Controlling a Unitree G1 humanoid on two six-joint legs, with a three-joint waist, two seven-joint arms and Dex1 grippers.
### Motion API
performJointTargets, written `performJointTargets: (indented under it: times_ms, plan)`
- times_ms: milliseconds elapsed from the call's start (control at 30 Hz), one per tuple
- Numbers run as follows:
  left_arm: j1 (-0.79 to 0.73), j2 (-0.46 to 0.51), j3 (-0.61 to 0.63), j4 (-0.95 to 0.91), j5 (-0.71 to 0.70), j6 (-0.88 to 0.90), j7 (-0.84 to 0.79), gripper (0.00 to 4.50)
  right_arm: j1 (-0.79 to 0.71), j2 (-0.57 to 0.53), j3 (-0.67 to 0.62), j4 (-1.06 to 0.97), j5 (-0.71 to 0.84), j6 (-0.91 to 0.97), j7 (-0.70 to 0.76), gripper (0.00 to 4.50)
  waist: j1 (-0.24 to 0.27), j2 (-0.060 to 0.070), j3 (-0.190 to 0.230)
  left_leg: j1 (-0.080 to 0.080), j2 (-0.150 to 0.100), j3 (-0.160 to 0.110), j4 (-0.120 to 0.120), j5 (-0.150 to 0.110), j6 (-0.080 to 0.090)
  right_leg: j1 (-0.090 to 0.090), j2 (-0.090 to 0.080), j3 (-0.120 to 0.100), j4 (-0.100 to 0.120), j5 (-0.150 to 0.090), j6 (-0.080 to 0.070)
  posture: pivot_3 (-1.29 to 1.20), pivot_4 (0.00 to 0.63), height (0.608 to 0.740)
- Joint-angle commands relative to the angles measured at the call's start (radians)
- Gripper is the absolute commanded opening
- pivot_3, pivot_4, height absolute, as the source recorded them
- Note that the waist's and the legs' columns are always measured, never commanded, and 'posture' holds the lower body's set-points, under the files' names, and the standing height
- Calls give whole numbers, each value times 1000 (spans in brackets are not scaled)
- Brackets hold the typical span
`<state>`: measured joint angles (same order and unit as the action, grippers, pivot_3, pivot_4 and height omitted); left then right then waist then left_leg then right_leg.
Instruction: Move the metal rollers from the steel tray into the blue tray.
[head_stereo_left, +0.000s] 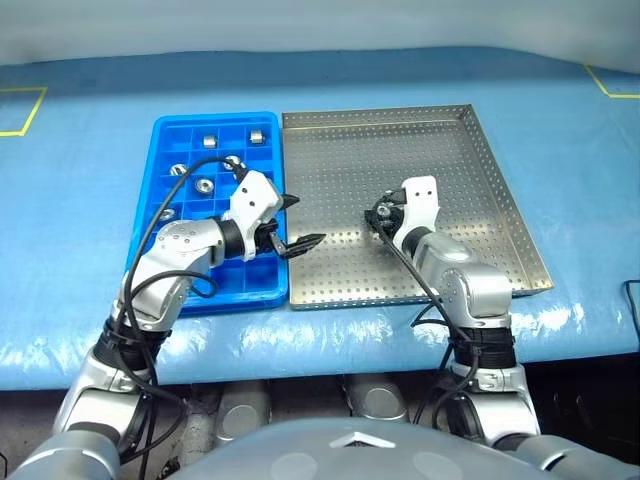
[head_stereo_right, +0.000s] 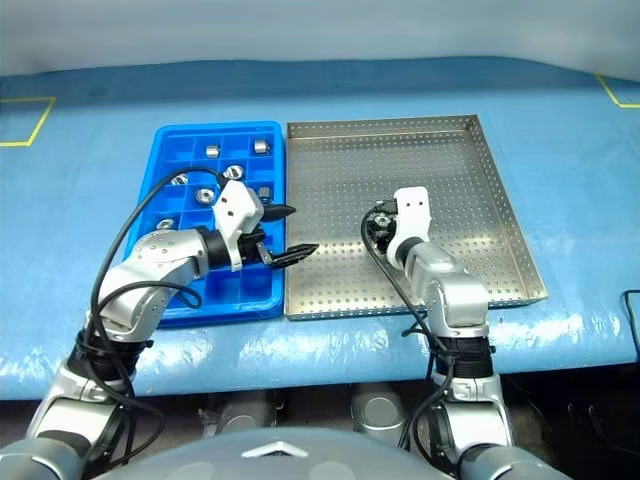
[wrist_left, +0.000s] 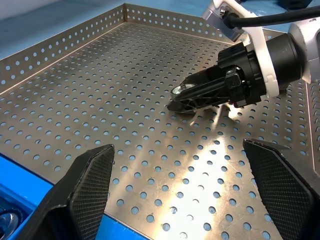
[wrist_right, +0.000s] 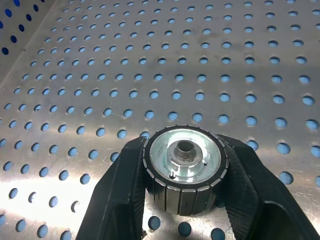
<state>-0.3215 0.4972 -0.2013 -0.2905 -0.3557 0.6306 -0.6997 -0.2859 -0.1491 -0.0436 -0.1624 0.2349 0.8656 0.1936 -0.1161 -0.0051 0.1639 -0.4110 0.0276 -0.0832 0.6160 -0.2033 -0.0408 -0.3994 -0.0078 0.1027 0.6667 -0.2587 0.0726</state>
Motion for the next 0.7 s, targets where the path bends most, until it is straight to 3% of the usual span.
performJointTargets:
  times_ms: [33, 167, 267, 467, 700]
  plan:
    - [8, 16, 61, -49, -14, 5, 11, 4500, -9, -11, 21, -114, 15, 19, 9, 1710, -1, 0, 0, 0, 0, 0, 0, 0, 0, 0, 0, 0, 0, 0, 0, -54, 150, 740]
    - [27, 44, 134, -61, -22, 14, 32, 4500, -35, -1, 50, -194, 51, 41, 36, 1710, -1, 0, 0, 0, 0, 0, 0, 0, 0, 0, 0, 0, 0, 0, 0, -41, 150, 740]
    - [65, 135, 266, -75, 19, 31, 83, 4500, -81, 48, 127, -279, 148, 90, 113, 1710, -8, 0, 1, 0, 1, 0, 0, 0, 0, -2, 1, 0, 1, 0, 0, -21, 150, 740]
    - [147, 248, 436, -127, 8, 77, 111, 4500, -134, 138, 270, -250, 216, 142, 163, 1710, 16, 0, 1, 0, 3, -3, -2, 0, 0, -3, 3, -3, 4, -2, -4, 35, 150, 740]
    - [208, 225, 466, -197, -19, 102, 146, 4500, -176, 191, 420, -140, 203, 140, 179, 1710, 70, -1, 0, -1, 0, -3, -2, 0, -1, -3, -1, -4, 3, -3, -5, 100, 150, 740]
